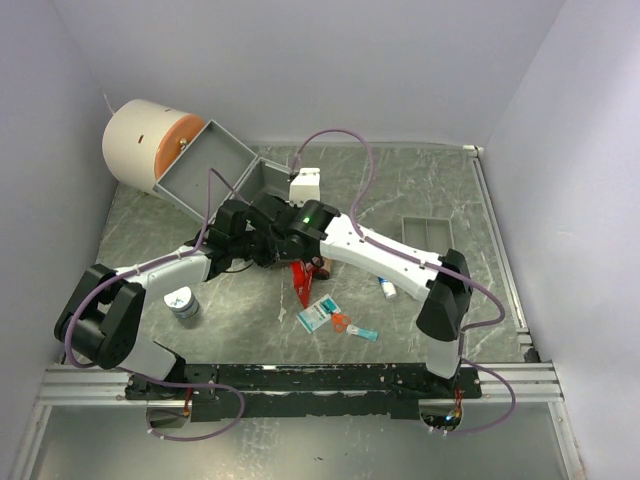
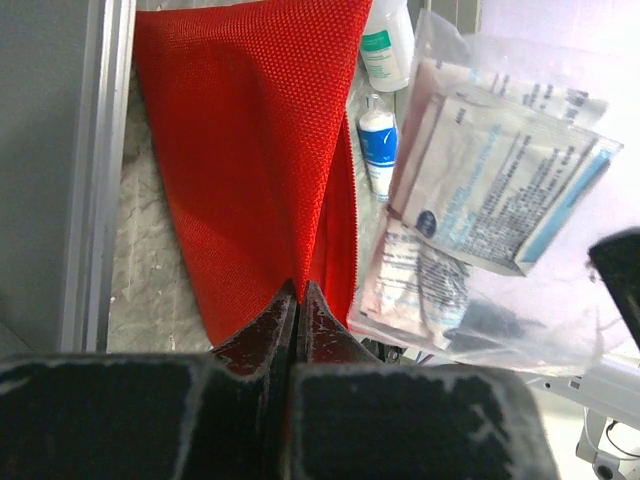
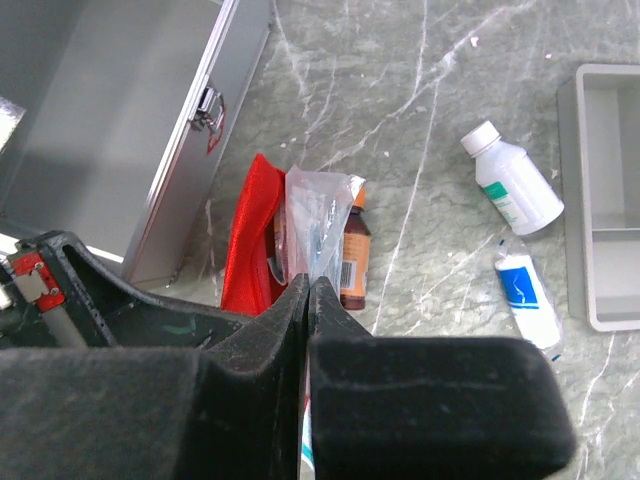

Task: Organize the medicine kit

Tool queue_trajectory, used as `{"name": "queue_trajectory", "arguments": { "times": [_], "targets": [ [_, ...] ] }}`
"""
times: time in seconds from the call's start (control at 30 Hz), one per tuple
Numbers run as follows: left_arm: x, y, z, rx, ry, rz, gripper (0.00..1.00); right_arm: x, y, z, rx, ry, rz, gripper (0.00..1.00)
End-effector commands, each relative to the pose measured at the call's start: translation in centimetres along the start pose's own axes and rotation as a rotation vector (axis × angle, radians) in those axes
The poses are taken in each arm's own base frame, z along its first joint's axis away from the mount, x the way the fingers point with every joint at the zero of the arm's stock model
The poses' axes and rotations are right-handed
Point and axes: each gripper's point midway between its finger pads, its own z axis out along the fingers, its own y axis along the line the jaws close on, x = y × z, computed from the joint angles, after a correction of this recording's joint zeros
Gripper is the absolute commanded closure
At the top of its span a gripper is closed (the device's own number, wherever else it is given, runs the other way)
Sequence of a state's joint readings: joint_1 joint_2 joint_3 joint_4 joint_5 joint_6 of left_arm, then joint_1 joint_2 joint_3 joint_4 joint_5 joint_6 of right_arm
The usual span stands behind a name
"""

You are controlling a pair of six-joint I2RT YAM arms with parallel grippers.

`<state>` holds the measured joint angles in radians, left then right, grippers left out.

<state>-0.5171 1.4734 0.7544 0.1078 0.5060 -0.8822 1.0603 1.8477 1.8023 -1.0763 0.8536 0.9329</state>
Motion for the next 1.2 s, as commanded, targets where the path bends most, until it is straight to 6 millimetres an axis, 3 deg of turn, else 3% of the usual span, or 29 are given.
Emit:
{"name": "queue_trajectory", "arguments": {
  "times": [0.0,0.5,0.9,0.93,1.07,1.17],
  "targets": [
    [-0.2,-1.5,-0.2,0.041,0.007,0.041,0.93,-0.6,-0.5,0.4,0.058,-0.042,-0.011,1.00],
    [-0.2,-1.7,-0.3,0.042,0.009,0.041,0.93,2.2,0.1,1.5,0.069,0.023,-0.044,1.00],
    [-0.4,-1.6,-0.1,0.036,0.012,0.046,0.93,4.3,0.6,-0.3,0.020,0.076,-0.073,1.00],
    [-0.4,-1.6,-0.1,0.036,0.013,0.047,0.93,4.5,0.7,-0.2,0.018,0.076,-0.074,0.98],
    [-0.4,-1.6,-0.2,0.033,0.013,0.051,0.93,4.3,0.8,0.0,0.023,0.066,-0.064,0.74],
    [-0.4,-1.6,-0.3,0.029,0.010,0.053,0.93,3.2,0.7,-0.1,0.012,0.047,-0.026,0.67]
  ]
}}
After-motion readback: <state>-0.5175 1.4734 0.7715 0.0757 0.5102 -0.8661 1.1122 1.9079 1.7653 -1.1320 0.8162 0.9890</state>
